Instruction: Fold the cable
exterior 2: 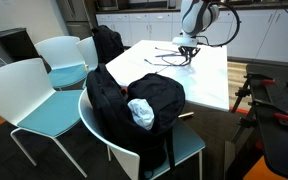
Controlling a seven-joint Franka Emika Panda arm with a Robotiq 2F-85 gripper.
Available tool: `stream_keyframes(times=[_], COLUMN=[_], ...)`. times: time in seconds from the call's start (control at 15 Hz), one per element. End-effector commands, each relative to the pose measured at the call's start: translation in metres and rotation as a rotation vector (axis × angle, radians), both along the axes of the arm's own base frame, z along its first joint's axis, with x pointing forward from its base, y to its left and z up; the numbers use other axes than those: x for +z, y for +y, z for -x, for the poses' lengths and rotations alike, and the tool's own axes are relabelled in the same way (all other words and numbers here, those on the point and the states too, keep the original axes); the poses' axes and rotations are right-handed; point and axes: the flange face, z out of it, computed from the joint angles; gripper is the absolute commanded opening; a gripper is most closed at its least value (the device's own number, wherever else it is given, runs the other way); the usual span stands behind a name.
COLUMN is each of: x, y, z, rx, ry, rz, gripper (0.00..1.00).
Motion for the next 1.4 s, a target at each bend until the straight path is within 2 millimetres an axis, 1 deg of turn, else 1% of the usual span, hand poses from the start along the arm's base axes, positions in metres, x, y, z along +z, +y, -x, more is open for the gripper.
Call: stream_keyframes(times=[0.0,0.07,0.2,0.4,0.6,1.0,1.13,1.33], x=[0.01,0.017,0.037,0.073,0.109,0.183,0.203,0.225], y=[0.004,0.004,0.003,-0.002,-0.001,0.012,0.018,0.028], z=[-0.005,-0.004,0.001,0.007,0.016,0.047,0.054,0.063], rx=[-0.026,-0.029,-0.028,-0.028,0.005,0.074,0.093,0.109], ry=[0.013,0.003,-0.019,-0.041,-0.042,-0.036,-0.039,-0.053], rz=[-0.017,-0.006,0.014,0.054,0.052,-0.022,-0.038,-0.074], gripper=[0.55,0.62,0.77,1.0,1.0,1.0,1.0,1.0])
